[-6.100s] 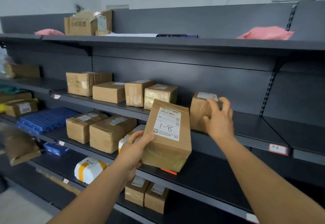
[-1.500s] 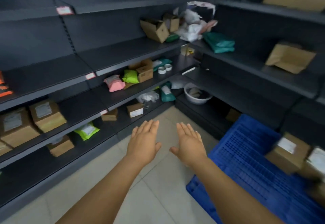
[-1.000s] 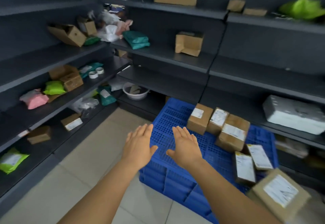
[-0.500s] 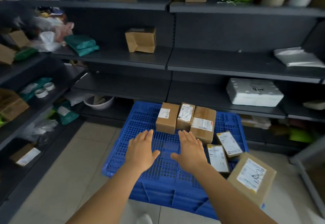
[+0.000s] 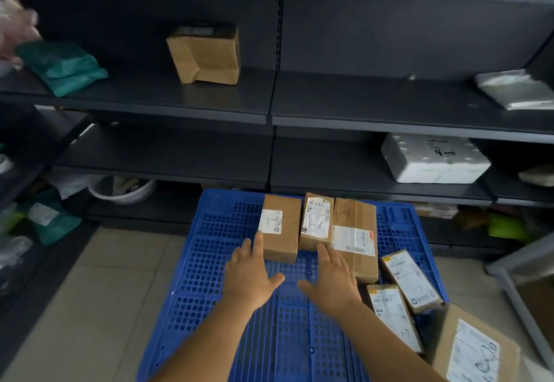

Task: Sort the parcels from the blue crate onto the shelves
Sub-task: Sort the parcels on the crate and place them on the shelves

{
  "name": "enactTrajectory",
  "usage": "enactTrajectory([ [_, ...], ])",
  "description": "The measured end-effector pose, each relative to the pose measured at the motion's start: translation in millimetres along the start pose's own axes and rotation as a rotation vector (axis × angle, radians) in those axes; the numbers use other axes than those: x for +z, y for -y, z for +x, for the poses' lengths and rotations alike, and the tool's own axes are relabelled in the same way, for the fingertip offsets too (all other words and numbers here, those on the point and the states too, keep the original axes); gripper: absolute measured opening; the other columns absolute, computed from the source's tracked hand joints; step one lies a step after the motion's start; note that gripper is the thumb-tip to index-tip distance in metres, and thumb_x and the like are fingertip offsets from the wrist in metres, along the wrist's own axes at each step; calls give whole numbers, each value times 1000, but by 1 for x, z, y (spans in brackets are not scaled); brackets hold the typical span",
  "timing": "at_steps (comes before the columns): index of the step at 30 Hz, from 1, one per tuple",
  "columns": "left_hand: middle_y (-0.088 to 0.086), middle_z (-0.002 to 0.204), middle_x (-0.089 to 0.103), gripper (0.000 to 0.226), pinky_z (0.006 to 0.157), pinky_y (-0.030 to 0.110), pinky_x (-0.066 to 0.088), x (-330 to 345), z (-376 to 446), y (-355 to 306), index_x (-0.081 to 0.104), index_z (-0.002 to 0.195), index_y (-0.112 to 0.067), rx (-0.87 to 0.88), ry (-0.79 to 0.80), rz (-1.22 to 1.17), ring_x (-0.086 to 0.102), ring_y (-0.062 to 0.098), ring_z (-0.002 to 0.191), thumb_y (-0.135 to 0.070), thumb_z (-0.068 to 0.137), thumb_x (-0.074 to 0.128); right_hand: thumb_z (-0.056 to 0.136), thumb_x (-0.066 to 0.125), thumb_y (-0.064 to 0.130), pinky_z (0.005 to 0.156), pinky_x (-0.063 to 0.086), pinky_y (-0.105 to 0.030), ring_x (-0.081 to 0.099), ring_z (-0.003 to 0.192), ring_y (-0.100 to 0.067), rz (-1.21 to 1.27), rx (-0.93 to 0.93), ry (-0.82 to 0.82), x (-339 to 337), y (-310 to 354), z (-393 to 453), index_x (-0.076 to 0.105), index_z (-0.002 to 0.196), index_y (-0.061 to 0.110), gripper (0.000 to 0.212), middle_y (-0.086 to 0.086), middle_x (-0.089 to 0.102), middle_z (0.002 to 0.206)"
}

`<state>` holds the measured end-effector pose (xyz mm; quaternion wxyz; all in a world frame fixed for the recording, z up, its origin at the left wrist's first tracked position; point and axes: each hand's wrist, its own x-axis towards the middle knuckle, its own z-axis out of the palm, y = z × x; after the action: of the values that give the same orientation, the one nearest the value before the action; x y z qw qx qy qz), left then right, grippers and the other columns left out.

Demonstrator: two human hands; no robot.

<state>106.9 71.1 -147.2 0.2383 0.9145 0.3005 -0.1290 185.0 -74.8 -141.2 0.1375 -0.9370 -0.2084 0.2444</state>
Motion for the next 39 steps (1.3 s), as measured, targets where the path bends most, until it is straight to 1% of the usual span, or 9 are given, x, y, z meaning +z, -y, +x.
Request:
enactTrajectory([
  [3,8,161,-2,100,118,44,17,6,36,-1,-12,152,-25,-13,19,19,6,32,147,-59,87,55,88,59,47,119,11,-39,4,148,-21,39,53,-5,8,-2,34,0,154,20,93,-1,2,161],
  [10,16,159,-9,90,115,52,15,51,100,-8,-4,152,-35,-20,93,79,0,41,145,-59,87,54,90,59,47,119,11,-42,-2,148,-26,94,149,29,30,-18,107,-8,153,23,95,-8,-12,160],
  [14,19,156,-19,94,116,57,12,79,126,-10,-7,151,-36,-70,105,87,-9,44,144,-63,85,54,91,57,47,119,9,-41,-7,148,-28,113,177,6,44,-26,142,-11,153,25,95,-10,-17,159],
  [18,21,152,-30,101,114,59,9,99,143,-15,-9,151,-37,-132,94,47,-18,44,142,-72,79,53,92,50,53,119,7,-41,-10,147,-30,75,198,-11,54,-31,163,-13,152,23,92,-14,-20,158],
  [23,20,152,-28,103,114,60,11,110,154,-19,-1,150,-38,-197,-8,-53,-16,43,143,-77,73,56,86,57,57,118,15,-43,2,145,-34,84,237,-98,63,-33,175,0,151,23,93,-15,-12,158],
  [29,20,153,-14,103,116,54,15,108,162,-14,6,148,-39,-246,-84,-98,0,44,142,-72,70,63,79,62,62,116,24,-44,12,142,-36,103,276,-144,68,-34,186,2,150,26,99,-16,2,156],
  [33,19,153,-13,104,116,53,13,104,161,-5,5,148,-39,-288,-68,-113,2,46,141,-68,70,67,80,65,55,113,29,-45,19,137,-37,130,282,-167,68,-32,190,6,147,24,95,-19,10,153],
  [36,19,152,-12,104,116,53,14,98,151,4,5,148,-39,-333,-88,-128,3,46,141,-67,69,68,81,63,49,111,30,-46,23,132,-37,111,234,-143,66,-31,183,5,148,22,92,-19,16,149],
  [39,18,152,-12,104,116,52,16,89,130,14,7,148,-40,-368,-138,-161,4,44,140,-66,69,69,82,61,50,111,30,-45,23,131,-34,97,117,-109,61,-23,167,4,150,21,93,-15,16,149],
])
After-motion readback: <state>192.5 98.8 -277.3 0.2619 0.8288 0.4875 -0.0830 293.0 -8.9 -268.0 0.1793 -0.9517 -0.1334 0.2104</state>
